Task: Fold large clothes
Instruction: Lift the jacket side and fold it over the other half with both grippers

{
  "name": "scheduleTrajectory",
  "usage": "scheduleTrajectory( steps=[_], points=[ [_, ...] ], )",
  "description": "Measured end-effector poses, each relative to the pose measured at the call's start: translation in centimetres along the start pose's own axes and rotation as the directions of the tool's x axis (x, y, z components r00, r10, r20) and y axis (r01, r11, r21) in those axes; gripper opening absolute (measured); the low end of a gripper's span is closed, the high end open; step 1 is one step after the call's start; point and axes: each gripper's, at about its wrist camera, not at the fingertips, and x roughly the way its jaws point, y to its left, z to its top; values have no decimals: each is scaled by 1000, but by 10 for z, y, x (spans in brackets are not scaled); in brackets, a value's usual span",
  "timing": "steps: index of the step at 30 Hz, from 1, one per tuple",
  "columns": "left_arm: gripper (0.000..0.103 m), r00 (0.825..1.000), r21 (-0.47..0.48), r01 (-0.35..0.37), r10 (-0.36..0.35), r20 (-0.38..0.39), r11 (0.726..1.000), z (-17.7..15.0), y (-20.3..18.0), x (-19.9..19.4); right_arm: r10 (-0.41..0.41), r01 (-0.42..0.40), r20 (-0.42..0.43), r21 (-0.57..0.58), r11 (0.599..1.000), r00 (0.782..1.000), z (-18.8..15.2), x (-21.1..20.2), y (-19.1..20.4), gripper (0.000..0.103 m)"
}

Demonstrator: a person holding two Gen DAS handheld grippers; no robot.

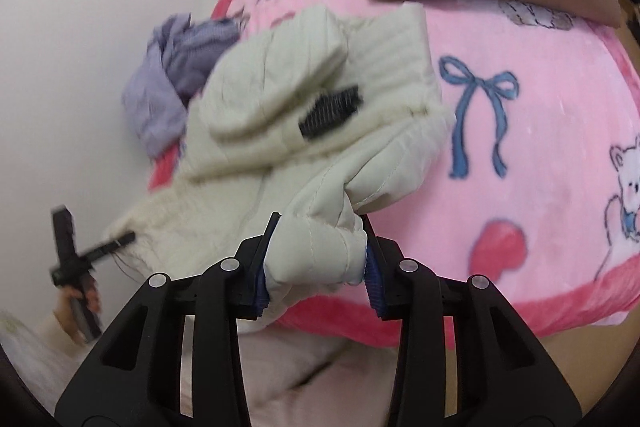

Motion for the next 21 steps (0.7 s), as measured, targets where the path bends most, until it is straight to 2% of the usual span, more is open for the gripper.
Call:
scheduleTrajectory(
  steps=[6, 8, 13, 17, 21],
  points=[
    [21, 997, -52, 58, -55, 48, 997, 73, -3, -9, -79, 80, 36, -24, 996, 996, 65, 4, 22, 32],
    [21, 997, -69, 71, -69, 41, 995, 95, -4, -7, -102, 103, 39, -34, 994, 994, 87, 9, 28, 31],
    [21, 995, -56, 93, -91, 48, 994, 150, -12, 2, -126, 130, 55, -64, 989, 990, 139, 21, 38, 31],
    [21, 993, -63, 105, -101, 60, 992, 190, -15, 9, -135, 140, 72, -79, 987, 988, 177, 37, 33, 31],
    [21, 995, -70, 92, -88, 56, 993, 226, -23, 31, -129, 133, 69, -62, 989, 989, 217, 71, 11, 31]
  ],
)
